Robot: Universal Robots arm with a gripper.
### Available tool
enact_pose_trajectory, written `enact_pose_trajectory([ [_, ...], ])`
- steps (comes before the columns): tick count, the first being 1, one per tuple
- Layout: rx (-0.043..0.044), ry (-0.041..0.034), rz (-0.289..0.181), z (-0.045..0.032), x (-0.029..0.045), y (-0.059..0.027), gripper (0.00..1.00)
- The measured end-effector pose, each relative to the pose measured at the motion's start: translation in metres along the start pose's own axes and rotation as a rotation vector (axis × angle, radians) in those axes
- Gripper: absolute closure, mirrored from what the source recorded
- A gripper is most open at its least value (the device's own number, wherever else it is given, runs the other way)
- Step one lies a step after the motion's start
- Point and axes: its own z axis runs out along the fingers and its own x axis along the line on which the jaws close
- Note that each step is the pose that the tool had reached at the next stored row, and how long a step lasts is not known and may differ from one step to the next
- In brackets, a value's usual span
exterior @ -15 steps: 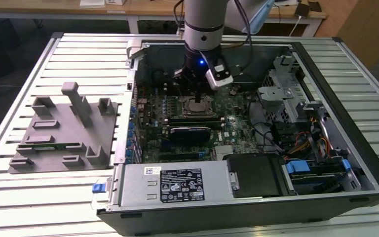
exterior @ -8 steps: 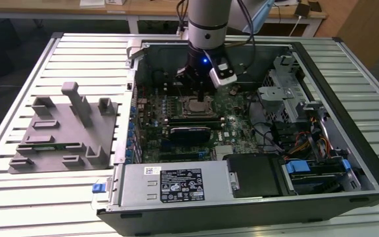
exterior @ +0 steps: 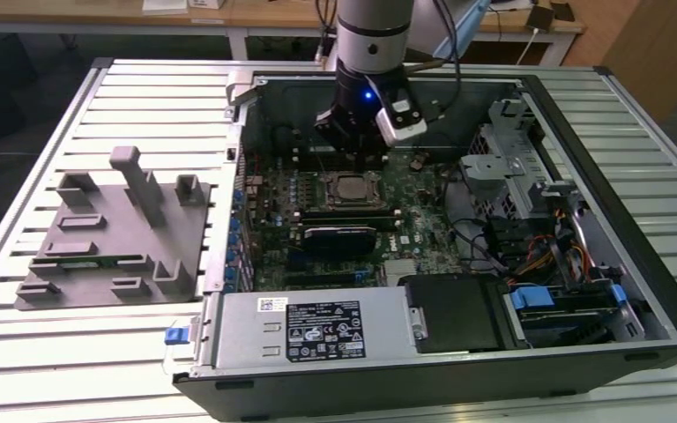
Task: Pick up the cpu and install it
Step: 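Close the cpu cover, then install the first cpu locking lever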
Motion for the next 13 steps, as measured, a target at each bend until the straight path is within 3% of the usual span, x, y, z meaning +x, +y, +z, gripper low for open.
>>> enact_pose_trajectory([
  [2, 0.0, 0.0, 0.0, -0.0033, -0.0001, 0.0001, 0.89],
  [13, -0.0001, 0.0, 0.0, -0.0038, -0.0001, 0.0001, 0.89],
])
